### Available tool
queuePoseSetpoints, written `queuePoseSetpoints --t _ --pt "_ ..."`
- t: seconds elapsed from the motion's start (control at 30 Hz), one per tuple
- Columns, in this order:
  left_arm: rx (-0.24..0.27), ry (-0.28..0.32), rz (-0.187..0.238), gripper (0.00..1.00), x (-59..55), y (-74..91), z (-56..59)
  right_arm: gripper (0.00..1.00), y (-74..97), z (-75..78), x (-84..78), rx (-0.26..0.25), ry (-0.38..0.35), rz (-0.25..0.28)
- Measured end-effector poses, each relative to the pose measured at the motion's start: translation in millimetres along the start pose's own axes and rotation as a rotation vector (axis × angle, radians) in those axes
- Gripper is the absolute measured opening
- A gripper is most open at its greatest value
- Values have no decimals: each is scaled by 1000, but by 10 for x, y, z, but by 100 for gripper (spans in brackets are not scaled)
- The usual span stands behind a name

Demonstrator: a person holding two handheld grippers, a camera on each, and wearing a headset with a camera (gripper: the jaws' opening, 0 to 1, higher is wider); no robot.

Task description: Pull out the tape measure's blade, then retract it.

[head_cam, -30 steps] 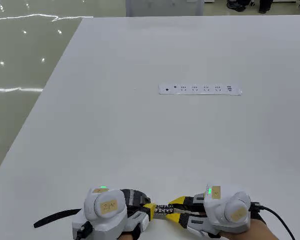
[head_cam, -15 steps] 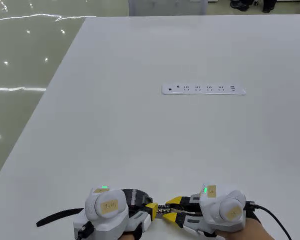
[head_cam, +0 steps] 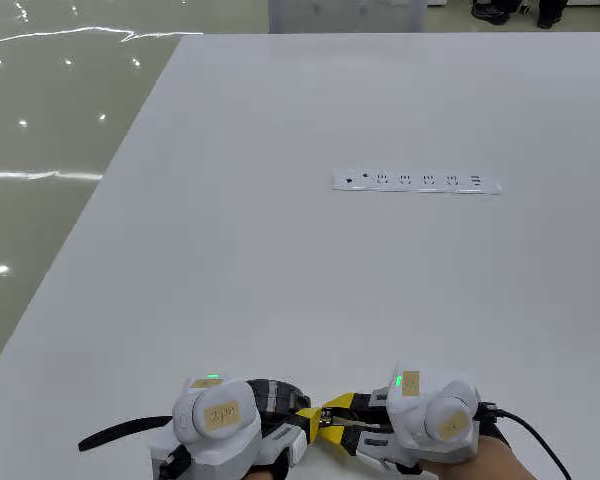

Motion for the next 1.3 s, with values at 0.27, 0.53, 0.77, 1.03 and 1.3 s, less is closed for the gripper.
queuePoseSetpoints --t 0.27,0.53,0.77,1.03,1.3 --pt "-1 -4 11 62 6 8 -11 10 -47 -2 10 16 9 -12" --pt "-27 -5 -3 63 22 12 -30 12 -43 -12 6 10 31 -20" --pt "-63 -16 0 63 19 35 -25 16 -20 -24 -10 -5 22 -46" --pt "-102 -28 3 63 47 91 -1 24 53 -18 104 -18 3 -26" --pt "-137 -42 22 66 107 168 46 27 127 -60 192 -27 0 -25"
Point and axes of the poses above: the centre of the closed fingertips' face, and the gripper's own axes: y roughly backward along the fingers, z roughly to its right, x roughly out of its top, the point moved 2 cm from there along y, roughly backward along the fingers, and after that the axes turned 12 degrees about z, right-handed, at the moved point
